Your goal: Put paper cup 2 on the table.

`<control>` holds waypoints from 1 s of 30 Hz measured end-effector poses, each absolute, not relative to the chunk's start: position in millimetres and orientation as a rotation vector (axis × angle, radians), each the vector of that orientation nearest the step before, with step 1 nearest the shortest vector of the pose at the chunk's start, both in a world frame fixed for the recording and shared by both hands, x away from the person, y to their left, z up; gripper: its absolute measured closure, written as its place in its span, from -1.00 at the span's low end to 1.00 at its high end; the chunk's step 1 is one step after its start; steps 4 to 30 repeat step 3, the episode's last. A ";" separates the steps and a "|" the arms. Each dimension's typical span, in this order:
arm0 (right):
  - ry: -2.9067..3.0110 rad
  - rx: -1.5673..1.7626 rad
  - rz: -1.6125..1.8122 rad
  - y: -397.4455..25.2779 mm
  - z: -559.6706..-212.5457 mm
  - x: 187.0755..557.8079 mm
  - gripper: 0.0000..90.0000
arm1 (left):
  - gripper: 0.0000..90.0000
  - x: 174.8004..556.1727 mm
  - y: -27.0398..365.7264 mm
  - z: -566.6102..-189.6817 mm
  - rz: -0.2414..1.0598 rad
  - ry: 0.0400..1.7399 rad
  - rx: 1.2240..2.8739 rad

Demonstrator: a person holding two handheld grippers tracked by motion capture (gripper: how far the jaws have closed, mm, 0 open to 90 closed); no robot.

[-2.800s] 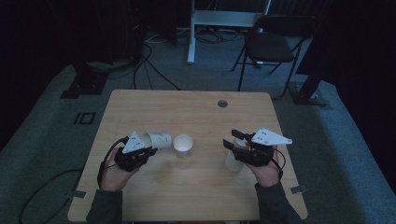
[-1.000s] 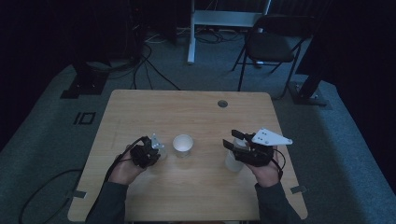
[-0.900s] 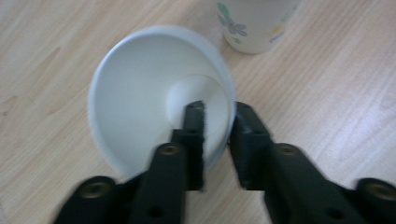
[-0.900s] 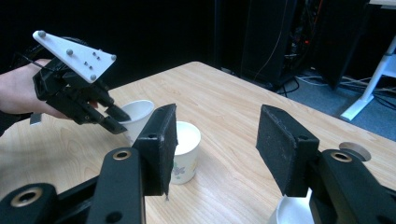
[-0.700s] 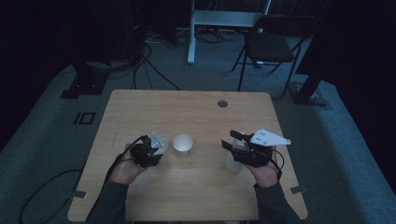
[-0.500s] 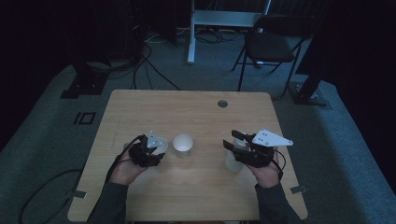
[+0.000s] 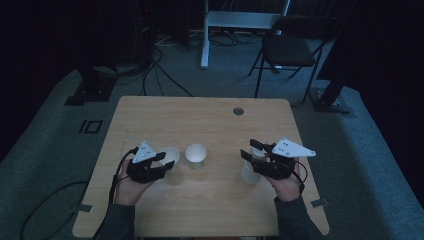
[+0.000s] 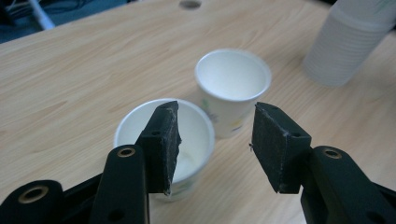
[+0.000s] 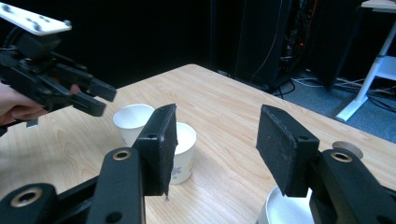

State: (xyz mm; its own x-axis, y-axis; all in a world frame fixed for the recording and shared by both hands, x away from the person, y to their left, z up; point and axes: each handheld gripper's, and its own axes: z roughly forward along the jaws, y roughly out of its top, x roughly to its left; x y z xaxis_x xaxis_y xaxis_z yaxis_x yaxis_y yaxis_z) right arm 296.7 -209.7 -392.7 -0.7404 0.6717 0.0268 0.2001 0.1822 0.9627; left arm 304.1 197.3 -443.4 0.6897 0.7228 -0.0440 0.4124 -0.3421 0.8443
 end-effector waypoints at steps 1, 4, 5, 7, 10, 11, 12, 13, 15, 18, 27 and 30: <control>2.060 0.821 1.580 -210.0 -392.6 296.7 0.05 | 0.15 301.6 198.3 -443.0 0.413 0.873 1.963; 2.059 0.822 1.579 -210.4 -392.4 296.8 0.05 | 0.15 296.8 199.4 -442.2 0.414 0.870 1.936; 2.059 0.822 1.579 -210.4 -392.4 296.8 0.05 | 0.15 296.8 199.4 -442.2 0.414 0.870 1.936; 2.059 0.822 1.579 -210.4 -392.4 296.8 0.05 | 0.15 296.8 199.4 -442.2 0.414 0.870 1.936; 2.059 0.822 1.579 -210.4 -392.4 296.8 0.05 | 0.15 296.8 199.4 -442.2 0.414 0.870 1.936; 2.059 0.822 1.579 -210.4 -392.4 296.8 0.05 | 0.15 296.8 199.4 -442.2 0.414 0.870 1.936; 2.059 0.822 1.579 -210.4 -392.4 296.8 0.05 | 0.15 296.8 199.4 -442.2 0.414 0.870 1.936; 2.059 0.822 1.579 -210.4 -392.4 296.8 0.05 | 0.15 296.8 199.4 -442.2 0.414 0.870 1.936; 2.059 0.822 1.579 -210.4 -392.4 296.8 0.05 | 0.15 296.8 199.4 -442.2 0.414 0.870 1.936; 2.059 0.822 1.579 -210.4 -392.4 296.8 0.05 | 0.15 296.8 199.4 -442.2 0.414 0.870 1.936; 2.059 0.822 1.579 -210.4 -392.4 296.8 0.05 | 0.15 296.8 199.4 -442.2 0.414 0.870 1.936; 2.059 0.822 1.579 -210.4 -392.4 296.8 0.05 | 0.15 296.8 199.4 -442.2 0.414 0.870 1.936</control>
